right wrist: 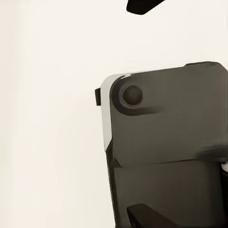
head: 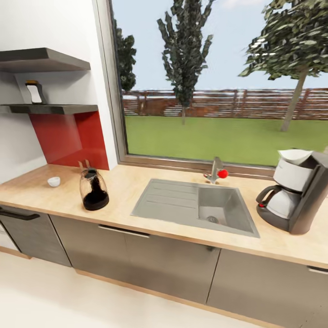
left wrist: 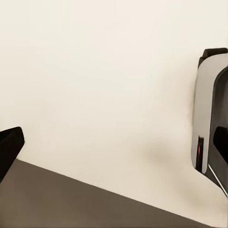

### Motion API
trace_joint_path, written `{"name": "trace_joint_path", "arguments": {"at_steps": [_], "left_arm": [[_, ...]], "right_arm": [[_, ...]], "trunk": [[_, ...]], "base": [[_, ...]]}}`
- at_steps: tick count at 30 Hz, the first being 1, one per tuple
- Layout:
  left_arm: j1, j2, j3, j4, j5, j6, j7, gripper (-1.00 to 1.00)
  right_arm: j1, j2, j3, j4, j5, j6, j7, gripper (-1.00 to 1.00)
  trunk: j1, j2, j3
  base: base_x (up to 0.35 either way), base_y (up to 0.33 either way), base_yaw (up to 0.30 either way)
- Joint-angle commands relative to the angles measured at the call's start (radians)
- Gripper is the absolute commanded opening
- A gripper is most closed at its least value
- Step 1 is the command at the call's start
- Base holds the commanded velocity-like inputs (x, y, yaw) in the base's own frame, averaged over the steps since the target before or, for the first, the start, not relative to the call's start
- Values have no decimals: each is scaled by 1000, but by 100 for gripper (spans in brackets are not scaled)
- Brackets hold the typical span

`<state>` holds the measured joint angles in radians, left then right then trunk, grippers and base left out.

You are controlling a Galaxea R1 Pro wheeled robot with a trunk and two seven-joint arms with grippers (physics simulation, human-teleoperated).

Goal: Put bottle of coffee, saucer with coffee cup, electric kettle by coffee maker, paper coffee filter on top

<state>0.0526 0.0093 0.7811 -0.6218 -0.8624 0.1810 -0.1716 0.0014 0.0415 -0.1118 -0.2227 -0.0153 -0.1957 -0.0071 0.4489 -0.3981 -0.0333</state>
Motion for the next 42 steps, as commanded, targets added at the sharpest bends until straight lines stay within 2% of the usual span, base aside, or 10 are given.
{"name": "trace_joint_path", "arguments": {"at_steps": [1, 9, 20, 35, 42], "left_arm": [[0, 0, 3, -3, -8, 2, -8, 100], [0, -1, 6, -4, -7, 2, -6, 100], [0, -1, 7, -4, -6, 1, -8, 100], [0, -5, 6, -5, -8, -4, -9, 100], [0, -7, 6, -6, -7, -8, -8, 100]], "right_arm": [[0, 1, -5, -1, -2, -2, 0, 100], [0, 0, -5, -1, -2, -2, -1, 100], [0, 0, -3, 0, -1, -2, -3, 100], [0, -2, -3, 3, 0, -4, -4, 100], [0, -28, -2, 5, 0, -4, -4, 100]], "trunk": [[1, -2, -2], [1, -2, -2], [1, -2, -2], [1, -2, -2], [1, -2, -4]], "base": [[233, 253, 1], [153, 305, 0], [14, 337, 20], [69, 328, 255], [233, 257, 265]]}}
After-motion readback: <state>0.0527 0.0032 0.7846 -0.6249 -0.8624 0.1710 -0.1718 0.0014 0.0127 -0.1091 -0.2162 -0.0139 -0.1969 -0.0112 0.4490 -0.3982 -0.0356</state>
